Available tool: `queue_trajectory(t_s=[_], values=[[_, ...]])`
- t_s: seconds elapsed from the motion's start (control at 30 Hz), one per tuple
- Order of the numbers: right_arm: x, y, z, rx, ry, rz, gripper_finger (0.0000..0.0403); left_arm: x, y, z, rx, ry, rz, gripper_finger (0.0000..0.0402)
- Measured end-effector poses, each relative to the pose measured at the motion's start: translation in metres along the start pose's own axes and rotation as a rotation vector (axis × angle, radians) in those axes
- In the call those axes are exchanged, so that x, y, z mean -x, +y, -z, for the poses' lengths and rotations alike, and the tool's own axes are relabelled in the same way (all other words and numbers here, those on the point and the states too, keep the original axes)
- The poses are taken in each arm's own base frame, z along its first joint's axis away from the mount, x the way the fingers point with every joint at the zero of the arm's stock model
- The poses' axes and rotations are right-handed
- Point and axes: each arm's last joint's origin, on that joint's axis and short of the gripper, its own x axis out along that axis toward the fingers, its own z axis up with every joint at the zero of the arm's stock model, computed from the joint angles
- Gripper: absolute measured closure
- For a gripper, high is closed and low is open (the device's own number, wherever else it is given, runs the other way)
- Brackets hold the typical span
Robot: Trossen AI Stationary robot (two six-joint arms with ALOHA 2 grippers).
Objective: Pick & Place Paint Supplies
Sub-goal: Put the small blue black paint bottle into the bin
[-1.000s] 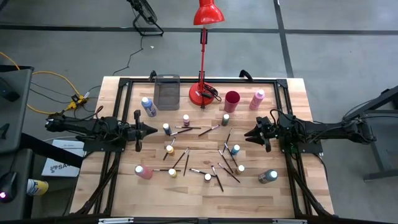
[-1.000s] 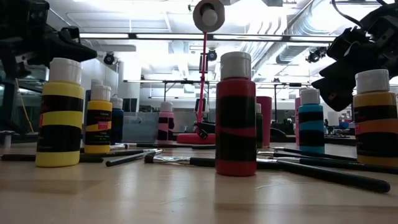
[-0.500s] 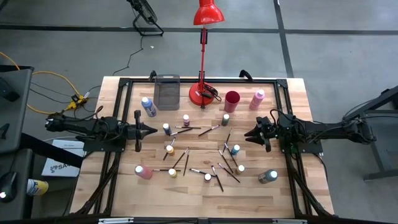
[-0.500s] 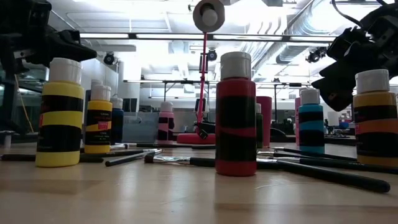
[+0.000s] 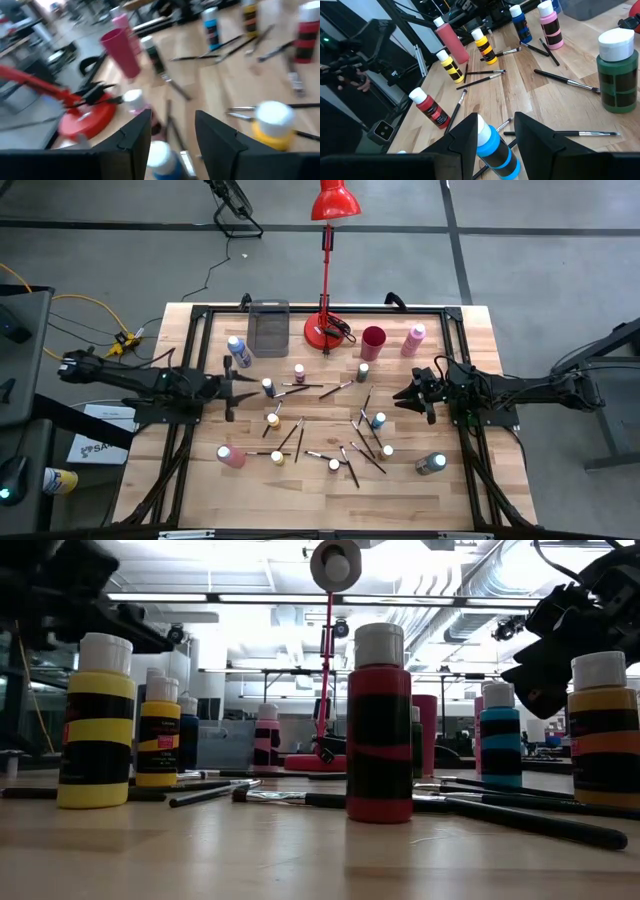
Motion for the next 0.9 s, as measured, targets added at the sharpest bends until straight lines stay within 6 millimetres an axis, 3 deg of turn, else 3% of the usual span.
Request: queue_trajectory(t_s=[0.2,0.47,0.6,0.8,0.9], values=[[0.000,0.000,0.000,0.000,0.000,0.000,0.0280,-0.017,0.002,-0.023,-0.057,0.177,-0.014,0.0262],[0.000,0.000,0.000,0.000,0.000,0.000,0.0280,-0.036,-0.001,-0.036,0.074,0.454,-0.041,0.0259],[0.000,0.000,0.000,0.000,0.000,0.000,0.0280,-0.043,-0.003,-0.040,0.113,0.490,-0.059,0.0226],[0.000,0.000,0.000,0.000,0.000,0.000,0.0280,-0.047,-0.004,-0.032,0.141,0.557,-0.145,0.0141],[0.000,0.000,0.000,0.000,0.000,0.000,0.0280,-0.048,-0.004,-0.031,0.168,0.560,-0.176,0.0122]])
